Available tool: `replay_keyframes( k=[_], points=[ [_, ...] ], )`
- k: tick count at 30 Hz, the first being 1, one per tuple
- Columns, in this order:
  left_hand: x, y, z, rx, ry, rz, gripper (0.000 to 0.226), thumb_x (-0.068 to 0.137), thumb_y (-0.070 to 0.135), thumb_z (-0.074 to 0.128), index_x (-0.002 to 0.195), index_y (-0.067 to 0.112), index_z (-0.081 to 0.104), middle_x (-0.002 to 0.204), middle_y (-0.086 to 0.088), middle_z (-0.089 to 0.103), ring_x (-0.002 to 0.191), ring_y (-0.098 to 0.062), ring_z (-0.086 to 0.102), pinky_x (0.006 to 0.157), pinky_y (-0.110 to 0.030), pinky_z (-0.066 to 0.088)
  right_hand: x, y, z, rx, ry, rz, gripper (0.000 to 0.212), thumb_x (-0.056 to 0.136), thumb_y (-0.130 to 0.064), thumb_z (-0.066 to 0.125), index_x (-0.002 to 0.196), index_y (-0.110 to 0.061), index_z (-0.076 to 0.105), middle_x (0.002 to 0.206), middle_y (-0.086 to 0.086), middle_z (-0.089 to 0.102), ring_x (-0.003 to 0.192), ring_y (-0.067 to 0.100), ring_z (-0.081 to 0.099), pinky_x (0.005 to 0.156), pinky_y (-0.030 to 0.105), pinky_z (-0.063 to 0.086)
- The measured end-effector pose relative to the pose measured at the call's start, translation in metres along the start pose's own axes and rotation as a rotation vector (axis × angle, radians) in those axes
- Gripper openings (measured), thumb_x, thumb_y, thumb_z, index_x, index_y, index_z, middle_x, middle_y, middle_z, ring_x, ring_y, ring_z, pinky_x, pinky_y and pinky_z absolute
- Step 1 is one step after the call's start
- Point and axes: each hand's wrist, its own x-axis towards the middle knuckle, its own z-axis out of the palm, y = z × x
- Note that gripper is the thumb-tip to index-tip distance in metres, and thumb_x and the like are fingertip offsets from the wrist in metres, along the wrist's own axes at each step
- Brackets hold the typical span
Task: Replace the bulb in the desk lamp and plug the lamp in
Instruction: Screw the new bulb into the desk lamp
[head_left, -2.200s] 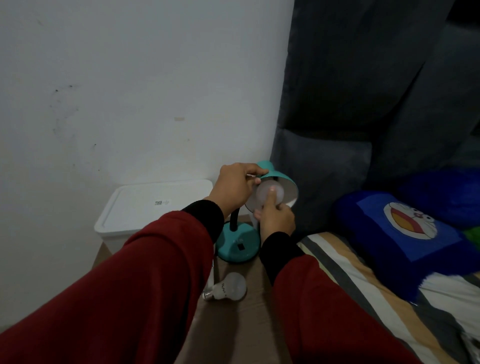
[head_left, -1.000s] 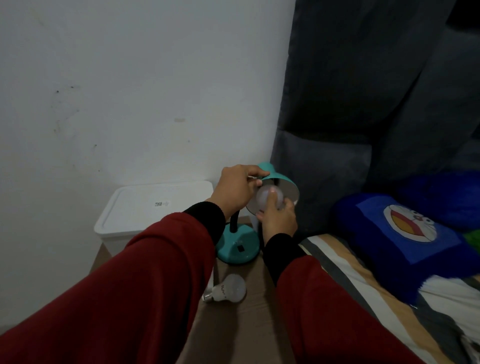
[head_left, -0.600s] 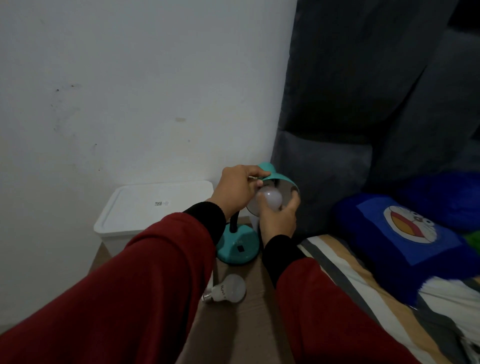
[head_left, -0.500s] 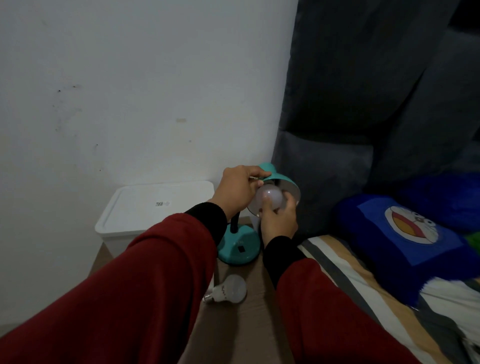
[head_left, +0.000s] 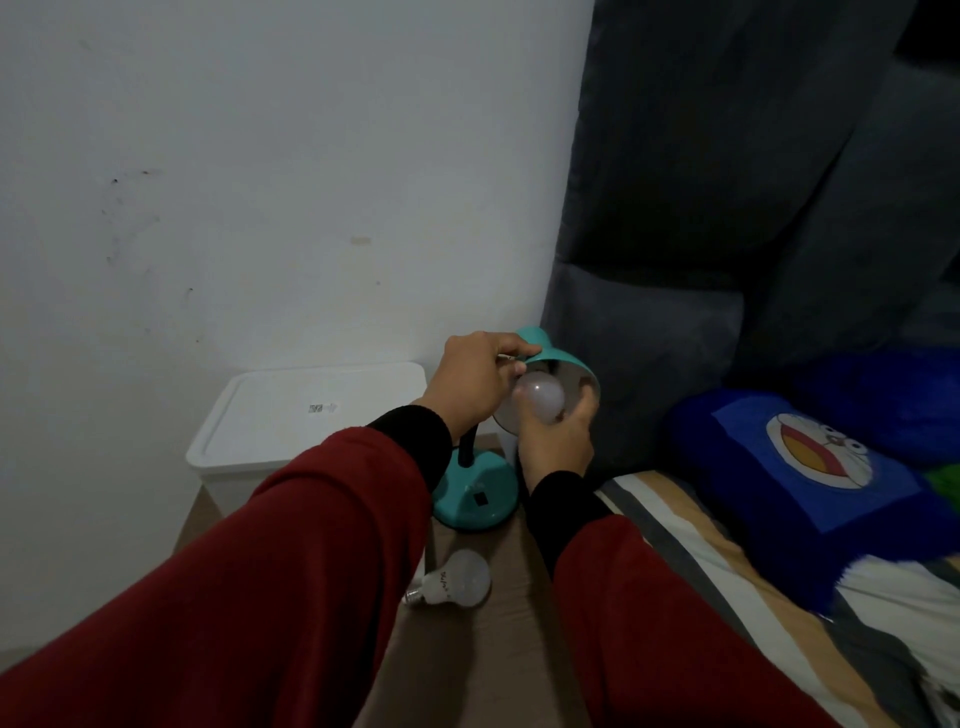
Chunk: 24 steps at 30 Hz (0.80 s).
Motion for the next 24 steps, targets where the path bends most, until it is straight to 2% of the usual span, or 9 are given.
replay_keyframes(
  k=[2,4,7,10,14,18,20,22,24],
  points=[
    [0.000,-0.001,0.001,-0.001,0.003,0.000,0.028,0.089,-0.002,0.056,0.114,0.005,0.068,0.120,-0.010,0.068,0.104,-0.013,0.063,0.076,0.017,0.028,0.001,0.000,0.000,-0.001,-0.004,-0.010,0.060,0.083,-0.037,0.065,0.135,-0.023,0.040,0.130,0.014,0.057,0.112,0.029,0.060,0.094,0.035,0.050],
    [0.000,-0.002,0.001,0.002,0.009,0.008,0.029,0.089,-0.002,0.056,0.113,0.006,0.069,0.119,-0.009,0.069,0.099,-0.006,0.061,0.071,0.019,0.028,0.000,-0.001,0.001,0.054,-0.004,0.026,0.051,0.087,-0.042,0.059,0.131,-0.020,0.045,0.124,0.013,0.060,0.104,0.030,0.064,0.092,0.040,0.054],
    [0.001,-0.003,0.001,-0.005,0.006,0.008,0.028,0.089,-0.001,0.056,0.113,0.006,0.069,0.118,-0.009,0.069,0.094,-0.002,0.056,0.070,0.019,0.028,0.002,0.000,0.003,0.059,-0.007,0.045,0.060,0.088,-0.047,0.055,0.139,-0.022,0.036,0.130,0.013,0.056,0.110,0.031,0.061,0.096,0.038,0.051],
    [0.001,-0.003,0.001,-0.017,-0.002,-0.001,0.028,0.089,-0.002,0.056,0.113,0.005,0.068,0.118,-0.010,0.069,0.093,-0.002,0.056,0.069,0.019,0.029,0.001,0.000,0.001,0.034,-0.012,-0.011,0.074,0.083,-0.038,0.065,0.145,-0.028,0.025,0.141,0.011,0.048,0.125,0.030,0.052,0.101,0.036,0.045],
    [0.001,-0.003,0.001,-0.010,0.011,0.004,0.028,0.089,-0.002,0.057,0.113,0.006,0.069,0.119,-0.009,0.069,0.094,-0.003,0.057,0.070,0.019,0.028,0.003,0.000,0.003,0.068,0.000,-0.027,0.061,0.086,-0.036,0.063,0.140,-0.022,0.039,0.135,0.011,0.055,0.118,0.027,0.057,0.099,0.033,0.048],
    [0.001,-0.002,0.000,0.001,0.010,0.013,0.028,0.089,-0.001,0.057,0.114,0.007,0.068,0.118,-0.009,0.069,0.096,-0.003,0.058,0.074,0.018,0.029,0.005,0.003,0.002,0.100,-0.018,-0.013,0.066,0.086,-0.040,0.061,0.144,-0.022,0.033,0.138,0.012,0.053,0.120,0.026,0.056,0.095,0.028,0.045],
    [0.000,-0.001,0.001,-0.010,0.004,0.005,0.028,0.089,-0.001,0.057,0.114,0.006,0.068,0.119,-0.010,0.069,0.101,-0.008,0.062,0.080,0.013,0.031,0.006,0.005,0.000,0.115,-0.023,-0.020,0.073,0.083,-0.040,0.065,0.145,-0.024,0.029,0.141,0.010,0.050,0.123,0.026,0.053,0.099,0.030,0.044],
    [-0.001,-0.001,0.001,-0.020,0.005,-0.003,0.028,0.089,-0.001,0.056,0.114,0.005,0.068,0.119,-0.010,0.069,0.100,-0.007,0.061,0.077,0.015,0.031,0.009,0.007,0.001,0.084,-0.030,-0.037,0.068,0.081,-0.039,0.067,0.141,-0.024,0.038,0.135,0.009,0.055,0.118,0.025,0.057,0.101,0.036,0.048],
    [-0.001,-0.002,0.001,-0.020,0.013,-0.006,0.028,0.089,-0.001,0.056,0.114,0.005,0.068,0.119,-0.009,0.069,0.097,-0.003,0.057,0.072,0.018,0.029,0.011,0.007,0.002,0.054,-0.013,-0.044,0.057,0.083,-0.038,0.065,0.135,-0.022,0.047,0.126,0.009,0.062,0.111,0.025,0.061,0.096,0.035,0.050]
  ],
)
